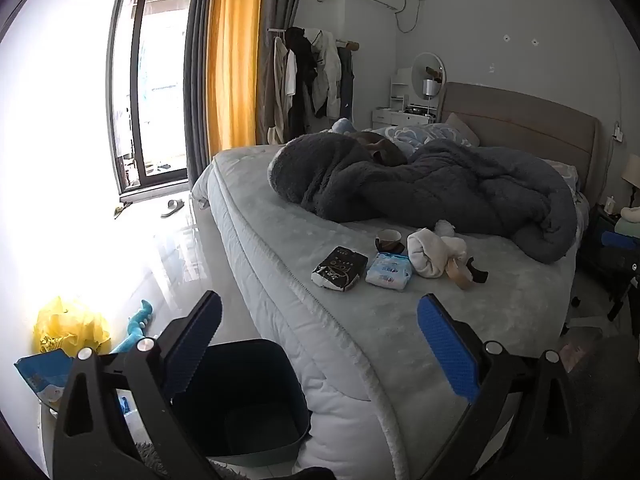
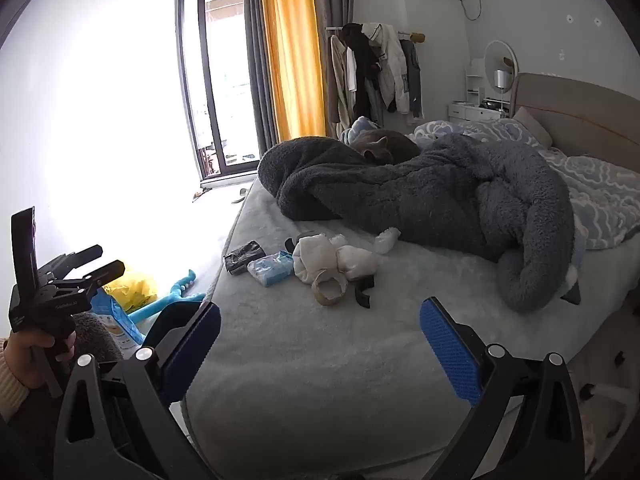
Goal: Collect trash
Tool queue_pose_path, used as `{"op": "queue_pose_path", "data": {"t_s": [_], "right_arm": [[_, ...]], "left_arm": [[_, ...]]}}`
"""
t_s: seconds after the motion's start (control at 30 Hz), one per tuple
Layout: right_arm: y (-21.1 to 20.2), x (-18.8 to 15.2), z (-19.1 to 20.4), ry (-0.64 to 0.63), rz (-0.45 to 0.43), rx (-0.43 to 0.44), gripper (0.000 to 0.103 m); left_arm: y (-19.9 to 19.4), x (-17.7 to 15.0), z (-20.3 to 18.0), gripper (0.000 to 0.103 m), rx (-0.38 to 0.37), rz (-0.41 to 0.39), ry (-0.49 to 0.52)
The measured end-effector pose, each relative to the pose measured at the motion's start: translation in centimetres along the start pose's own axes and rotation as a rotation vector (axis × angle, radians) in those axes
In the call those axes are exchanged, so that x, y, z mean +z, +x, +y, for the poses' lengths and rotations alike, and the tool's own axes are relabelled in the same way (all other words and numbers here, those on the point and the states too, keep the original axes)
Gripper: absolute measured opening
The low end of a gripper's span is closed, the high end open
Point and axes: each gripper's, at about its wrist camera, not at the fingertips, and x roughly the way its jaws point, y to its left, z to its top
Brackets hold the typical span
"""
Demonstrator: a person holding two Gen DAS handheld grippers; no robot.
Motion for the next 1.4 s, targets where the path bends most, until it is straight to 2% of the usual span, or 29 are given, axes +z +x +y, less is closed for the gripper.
{"op": "queue_pose_path", "data": {"t_s": [1.4], "right_arm": [[0.2, 0.01, 0.2, -0.009, 0.002, 0.001, 0.101]], "left_arm": [[0.07, 0.02, 0.06, 0.1, 0.002, 0.007, -0.003]]}}
